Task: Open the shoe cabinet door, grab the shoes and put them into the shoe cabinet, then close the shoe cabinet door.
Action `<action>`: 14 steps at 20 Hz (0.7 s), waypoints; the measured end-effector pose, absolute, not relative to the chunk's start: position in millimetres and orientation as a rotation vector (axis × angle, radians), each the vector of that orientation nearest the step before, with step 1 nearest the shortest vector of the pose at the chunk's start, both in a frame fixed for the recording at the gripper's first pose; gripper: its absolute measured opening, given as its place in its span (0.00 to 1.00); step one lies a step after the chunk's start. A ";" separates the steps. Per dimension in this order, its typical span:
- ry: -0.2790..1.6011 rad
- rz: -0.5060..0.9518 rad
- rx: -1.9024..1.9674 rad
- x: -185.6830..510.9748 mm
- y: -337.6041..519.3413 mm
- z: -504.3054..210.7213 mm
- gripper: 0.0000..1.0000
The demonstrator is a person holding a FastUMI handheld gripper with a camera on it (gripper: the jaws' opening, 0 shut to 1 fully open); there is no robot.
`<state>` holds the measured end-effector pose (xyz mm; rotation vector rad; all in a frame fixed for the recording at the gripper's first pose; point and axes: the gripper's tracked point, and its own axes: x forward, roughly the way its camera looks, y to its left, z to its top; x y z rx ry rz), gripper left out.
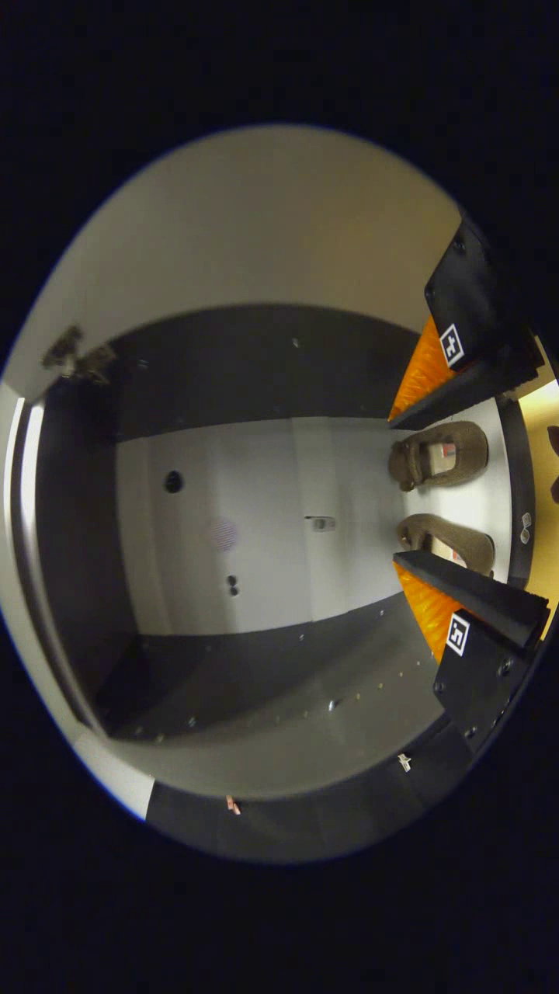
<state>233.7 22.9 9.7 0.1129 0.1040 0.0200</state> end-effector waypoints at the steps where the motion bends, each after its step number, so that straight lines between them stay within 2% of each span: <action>1: 0.073 0.020 0.099 213.7 21.9 17.9 0.98; 4: 0.032 0.045 0.065 152.8 23.9 25.7 0.98; 14: 0.056 0.150 0.035 -32.5 2.8 -14.4 0.98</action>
